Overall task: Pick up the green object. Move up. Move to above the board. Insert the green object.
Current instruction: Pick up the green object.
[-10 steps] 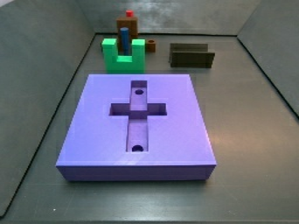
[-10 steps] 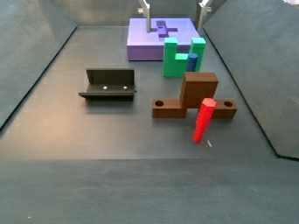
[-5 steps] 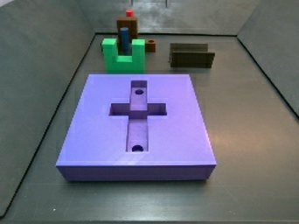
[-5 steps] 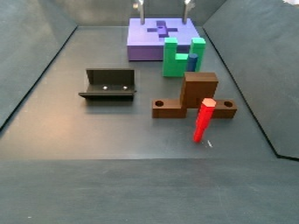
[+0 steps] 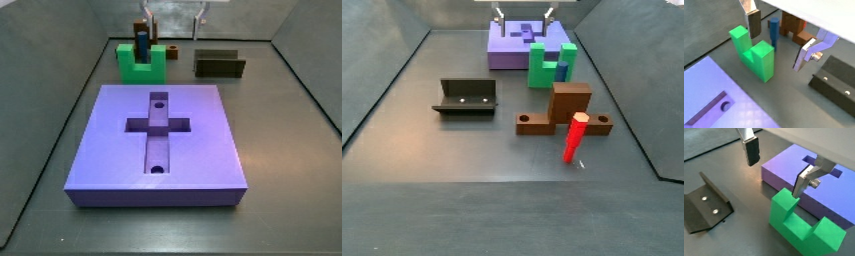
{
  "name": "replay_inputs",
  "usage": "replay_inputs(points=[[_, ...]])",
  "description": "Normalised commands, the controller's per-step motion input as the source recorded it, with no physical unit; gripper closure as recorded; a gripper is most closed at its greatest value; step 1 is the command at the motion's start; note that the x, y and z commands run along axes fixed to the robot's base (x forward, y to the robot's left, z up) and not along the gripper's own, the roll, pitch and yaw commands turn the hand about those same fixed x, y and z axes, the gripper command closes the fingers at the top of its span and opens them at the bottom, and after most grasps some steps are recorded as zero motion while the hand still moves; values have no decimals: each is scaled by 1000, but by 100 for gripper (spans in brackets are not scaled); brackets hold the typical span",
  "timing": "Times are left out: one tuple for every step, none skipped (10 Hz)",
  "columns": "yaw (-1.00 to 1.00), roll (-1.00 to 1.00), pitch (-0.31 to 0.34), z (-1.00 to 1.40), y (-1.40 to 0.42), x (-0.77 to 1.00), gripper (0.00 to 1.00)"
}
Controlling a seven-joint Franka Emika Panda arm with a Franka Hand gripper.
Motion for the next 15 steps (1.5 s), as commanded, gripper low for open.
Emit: replay_inputs(points=[[0,219,29,-200,-43,14,0],[0,214,11,-229,0,0,0],[0,229,17,-197,0,0,0],[6,250,0,-120,0,-86,0],[26,224,0,-91,40,-217,0],[34,191,0,-140,91,-163,0],[14,194,0,-194,77,-106,0],[0,143,0,-271,83,-51,0],[0,80,0,-403,11,0,0],[0,57,0,-486,0,0,0],[0,74,0,-466,0,0,0],[0,77,0,-437,0,-6,0],[0,89,0,-306,0,-83,0],[0,30,0,0,0,0,0],[0,0,0,0,0,0,0]])
